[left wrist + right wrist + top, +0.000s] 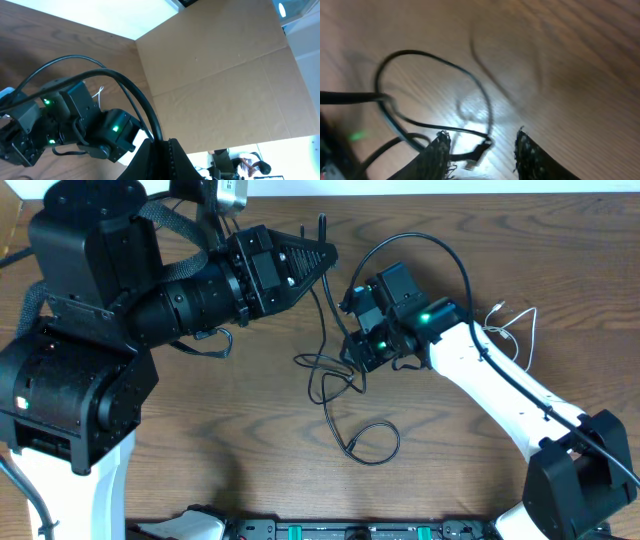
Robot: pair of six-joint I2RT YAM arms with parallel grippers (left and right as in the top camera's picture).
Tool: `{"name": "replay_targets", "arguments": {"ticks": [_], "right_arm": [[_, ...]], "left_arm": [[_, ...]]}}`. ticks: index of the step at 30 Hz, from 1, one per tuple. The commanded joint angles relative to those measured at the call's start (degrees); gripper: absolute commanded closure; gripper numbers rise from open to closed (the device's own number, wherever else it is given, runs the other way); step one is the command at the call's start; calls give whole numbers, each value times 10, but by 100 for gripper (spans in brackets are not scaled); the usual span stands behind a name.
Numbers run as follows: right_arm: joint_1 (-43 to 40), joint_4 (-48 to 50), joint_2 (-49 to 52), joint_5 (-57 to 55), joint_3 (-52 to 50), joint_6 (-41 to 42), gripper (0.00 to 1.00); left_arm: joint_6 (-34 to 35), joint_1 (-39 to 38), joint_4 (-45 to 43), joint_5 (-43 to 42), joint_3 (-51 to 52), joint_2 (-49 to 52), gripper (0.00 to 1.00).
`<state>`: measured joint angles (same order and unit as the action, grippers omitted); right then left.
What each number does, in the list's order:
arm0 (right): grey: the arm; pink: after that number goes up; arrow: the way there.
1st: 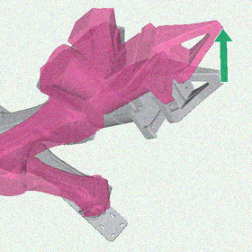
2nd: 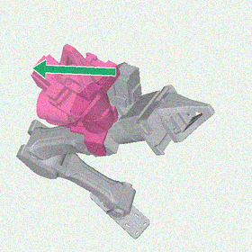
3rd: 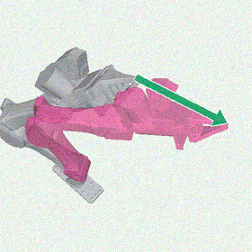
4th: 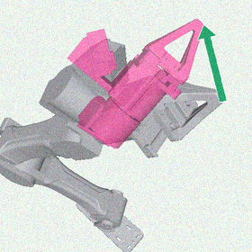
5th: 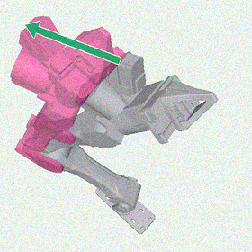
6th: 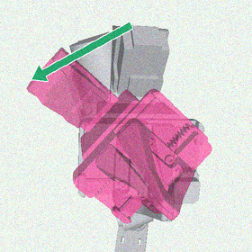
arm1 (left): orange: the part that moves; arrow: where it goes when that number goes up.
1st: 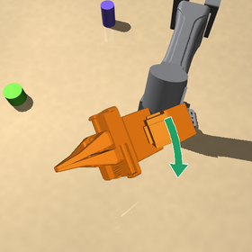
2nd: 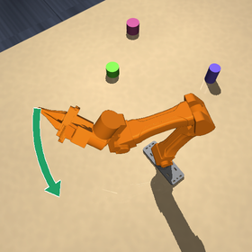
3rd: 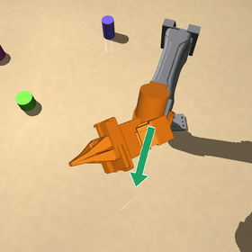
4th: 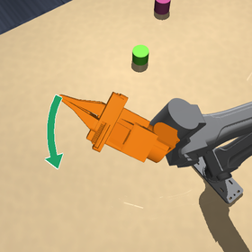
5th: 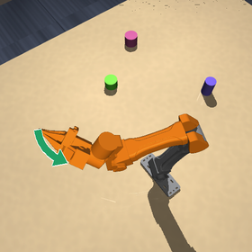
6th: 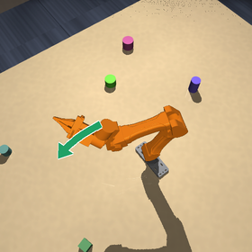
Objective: Untangle cables
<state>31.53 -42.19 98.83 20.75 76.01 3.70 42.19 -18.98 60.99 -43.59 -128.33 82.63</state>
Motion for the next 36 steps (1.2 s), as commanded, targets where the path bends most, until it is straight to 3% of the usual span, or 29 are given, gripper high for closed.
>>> {"name": "replay_targets", "arguments": {"ticks": [1,15,24,28,32,36], "right_arm": [[9,1,-4,51,-4,-27,57],[31,-20,-4,66,-4,-87,47],[31,-2,-2,27,-4,-87,49],[34,8,-2,21,-4,-87,51],[36,8,-2,-29,-4,-87,59],[36,10,-2,-42,-5,-87,73]], "left_arm": [[3,-1,-6,-10,-6,-1,93],[3,-1,-6,-9,-6,-1,93],[14,-1,-7,-10,-6,-1,93],[21,-1,-7,-10,-6,-1,92],[21,-1,-7,-10,-6,-1,92],[21,-1,-7,-10,-6,-1,93]]}}
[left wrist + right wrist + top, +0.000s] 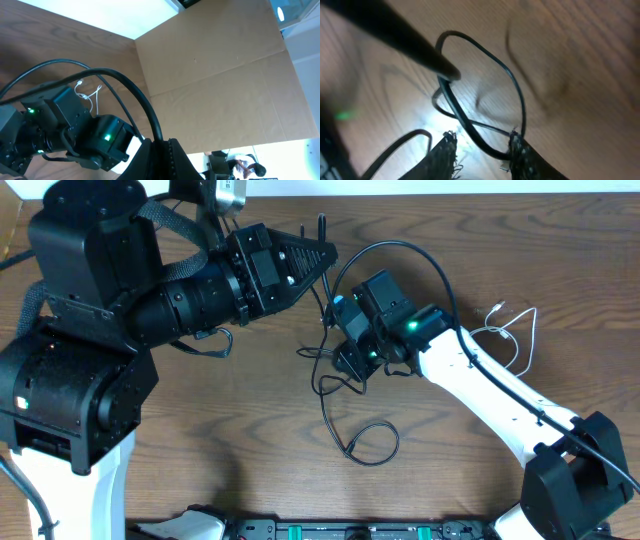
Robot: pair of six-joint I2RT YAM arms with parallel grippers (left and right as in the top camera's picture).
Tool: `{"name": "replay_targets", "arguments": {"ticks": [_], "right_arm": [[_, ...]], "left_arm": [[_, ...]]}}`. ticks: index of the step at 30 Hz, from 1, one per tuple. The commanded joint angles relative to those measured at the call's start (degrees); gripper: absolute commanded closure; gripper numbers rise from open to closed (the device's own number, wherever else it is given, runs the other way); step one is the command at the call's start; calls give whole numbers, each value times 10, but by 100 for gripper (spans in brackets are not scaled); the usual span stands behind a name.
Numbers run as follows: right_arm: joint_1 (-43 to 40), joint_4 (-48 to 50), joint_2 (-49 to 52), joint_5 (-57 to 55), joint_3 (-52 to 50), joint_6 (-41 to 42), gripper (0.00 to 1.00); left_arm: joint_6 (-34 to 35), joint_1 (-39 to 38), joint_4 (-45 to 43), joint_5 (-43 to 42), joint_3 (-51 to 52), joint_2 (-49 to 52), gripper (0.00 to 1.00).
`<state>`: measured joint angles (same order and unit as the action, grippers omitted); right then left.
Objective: Untangle cables
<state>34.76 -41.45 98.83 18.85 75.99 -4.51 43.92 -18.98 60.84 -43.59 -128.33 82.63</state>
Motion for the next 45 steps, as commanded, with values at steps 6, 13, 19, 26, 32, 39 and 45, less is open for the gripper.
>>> {"name": "replay_targets", "arguments": {"ticks": [6,13,19,26,32,39,45], "right_arm": [[5,9,-2,-23,-9,-5,75],[6,70,-2,-22,-39,24,76],[7,96,-2,-22,-44,25,99],[5,103,-18,2,-44,99,99],[4,3,-55,-127,-44,108,98],[-64,-94,-59,-332,-44,402,99],[-93,12,-110,-1,-43,199,99]], "left_arm": [[14,-1,-5,-10,-6,-1,93],[23,-1,-7,-10,-6,-1,93],[23,-1,-8,-10,-6,-1,93],[16,-1,-7,2,-6,0,92],[14,14,24,120,-6,0,92],[14,42,114,287,-5,0,93],[14,42,168,419,-5,3,93]]}}
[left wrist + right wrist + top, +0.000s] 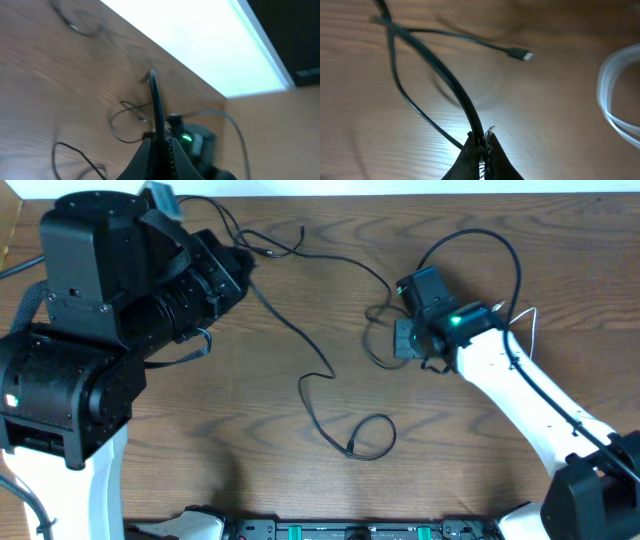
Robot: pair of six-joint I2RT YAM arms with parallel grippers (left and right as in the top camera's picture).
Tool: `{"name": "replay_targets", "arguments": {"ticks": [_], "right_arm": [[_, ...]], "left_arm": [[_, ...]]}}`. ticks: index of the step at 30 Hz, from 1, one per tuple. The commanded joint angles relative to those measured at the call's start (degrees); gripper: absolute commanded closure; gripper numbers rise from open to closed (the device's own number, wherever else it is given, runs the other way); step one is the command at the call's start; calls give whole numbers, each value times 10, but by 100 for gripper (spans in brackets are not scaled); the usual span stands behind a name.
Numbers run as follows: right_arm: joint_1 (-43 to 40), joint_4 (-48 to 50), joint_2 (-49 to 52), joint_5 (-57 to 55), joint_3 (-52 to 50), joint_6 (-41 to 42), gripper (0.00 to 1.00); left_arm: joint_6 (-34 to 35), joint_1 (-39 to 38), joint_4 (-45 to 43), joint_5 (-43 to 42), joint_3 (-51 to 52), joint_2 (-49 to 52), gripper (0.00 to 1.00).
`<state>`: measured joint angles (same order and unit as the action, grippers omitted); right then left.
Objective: Untangle cables
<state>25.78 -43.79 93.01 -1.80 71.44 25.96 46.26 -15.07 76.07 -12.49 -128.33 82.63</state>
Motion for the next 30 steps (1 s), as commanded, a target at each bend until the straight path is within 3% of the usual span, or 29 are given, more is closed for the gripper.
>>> {"name": "replay_targets", "arguments": {"ticks": [1,6,10,13,15,17,19,23,28,30], "right_arm": [[-3,51,-72,256,3,-124,99],[-3,88,-203,351,5,-160,99],[-11,105,-300,285,5,-134,99],[-18,103,-371,103,5,-40,99],[-19,80,-414,-86,5,58,98],[-19,43,-441,-207,5,158,98],[-19,13,-458,-259,5,224,98],[-19,-21,-464,-318,5,203,99],[-19,-134,-444,-499,5,211,99],[-27,-165,-431,-523,5,223,97]], "left_arm": [[-10,3,19,118,-4,4,93],[-10,3,30,168,-2,10,93],[-10,3,45,183,-2,16,92],[-10,3,51,183,-2,19,92],[-10,3,53,183,-2,19,93],[-10,3,56,183,-2,19,92],[-10,3,62,183,-2,19,93],[-10,3,69,192,-2,19,93],[-9,3,92,285,-2,19,93],[-9,3,100,308,-2,19,93]]}}
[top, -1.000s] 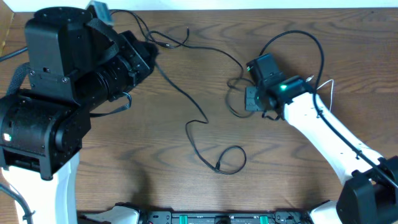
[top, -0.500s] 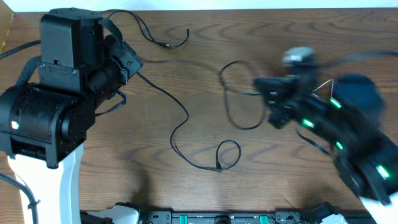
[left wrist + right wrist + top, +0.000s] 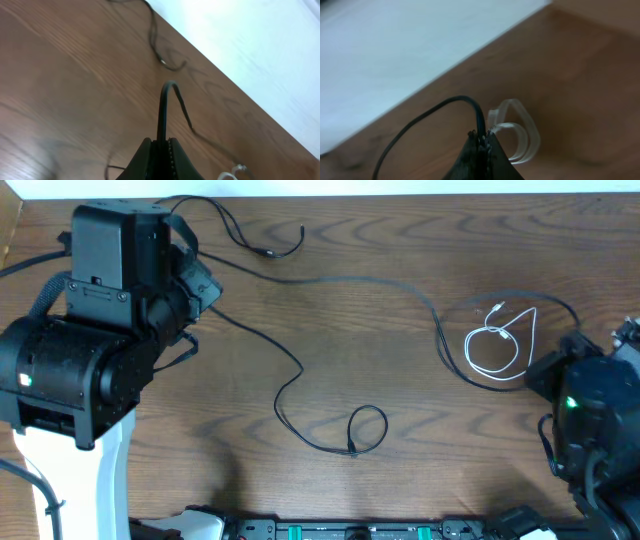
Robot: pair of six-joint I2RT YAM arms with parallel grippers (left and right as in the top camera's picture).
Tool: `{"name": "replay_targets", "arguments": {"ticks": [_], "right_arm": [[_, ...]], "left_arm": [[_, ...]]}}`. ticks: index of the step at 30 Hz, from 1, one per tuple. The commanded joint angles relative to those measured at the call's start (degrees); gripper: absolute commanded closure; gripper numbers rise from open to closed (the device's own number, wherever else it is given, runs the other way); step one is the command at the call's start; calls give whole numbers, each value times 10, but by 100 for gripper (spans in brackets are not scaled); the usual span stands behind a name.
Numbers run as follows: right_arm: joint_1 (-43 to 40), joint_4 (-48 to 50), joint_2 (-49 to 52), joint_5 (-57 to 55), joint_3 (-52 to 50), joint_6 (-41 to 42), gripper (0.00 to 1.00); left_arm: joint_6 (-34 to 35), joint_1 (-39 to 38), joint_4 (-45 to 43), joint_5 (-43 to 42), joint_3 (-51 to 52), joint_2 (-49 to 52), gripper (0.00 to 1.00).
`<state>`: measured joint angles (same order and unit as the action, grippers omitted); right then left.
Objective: Untangle cables
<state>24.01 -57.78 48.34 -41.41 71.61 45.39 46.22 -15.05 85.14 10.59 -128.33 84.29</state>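
My left gripper [image 3: 161, 143] is shut on a black cable [image 3: 161, 102] that rises in an arch from its fingers. In the overhead view this cable [image 3: 288, 385] runs from the left arm down to a small loop [image 3: 366, 427] at the table's middle front. My right gripper [image 3: 481, 136] is shut on another dark cable [image 3: 427, 117]. That thinner cable [image 3: 400, 286] stretches across the table's upper middle and curves down towards the right arm [image 3: 585, 405]. The two cables lie apart, with no knot between them.
A white cable coil [image 3: 500, 342] lies at the right, just beside the right arm, and shows as a white loop [image 3: 517, 131] behind the right fingers. A third black cable with a plug [image 3: 268, 250] lies at the back left. Cardboard stands beyond the table's right edge.
My right gripper has gone from the table's centre right to the far right edge, still shut on its cable. The left arm has drawn back left. The small tangle between them has opened into long runs.
First my left gripper held a cable over the table's middle while the right one hung open over a tangle. Then the right fingers straddled a strand. Later they were shut on it with the arms apart. Now the arms are at opposite sides and the cables lie spread out.
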Motion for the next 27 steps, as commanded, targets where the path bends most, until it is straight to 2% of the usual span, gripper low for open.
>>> {"name": "replay_targets", "arguments": {"ticks": [1,8,12,13,15,16,17,20,21,24,27], "right_arm": [[-15,-32,22,-125,3,29,98],[-46,-37,68,-41,3,33,95],[-45,-1,98,94,3,34,96],[-45,10,107,126,3,34,92],[-45,23,124,153,3,34,75],[-45,27,136,157,3,34,53],[-45,28,147,162,3,34,39],[-45,28,178,195,3,34,19],[-45,30,193,221,3,25,13],[-45,36,218,269,3,7,10],[-45,36,238,312,3,5,7]], "left_arm": [[-9,3,11,84,-2,3,93],[-4,3,14,100,-2,3,93],[-4,3,10,98,-2,3,93],[-5,3,7,98,-2,3,93],[-5,3,3,98,-2,3,92],[-5,3,1,98,-2,3,93],[-5,3,-2,98,-2,3,93],[-5,3,-10,98,-2,3,93],[-5,3,-13,98,-2,3,92],[-11,3,-26,98,-2,3,93],[-90,3,-67,46,-2,3,92]]}}
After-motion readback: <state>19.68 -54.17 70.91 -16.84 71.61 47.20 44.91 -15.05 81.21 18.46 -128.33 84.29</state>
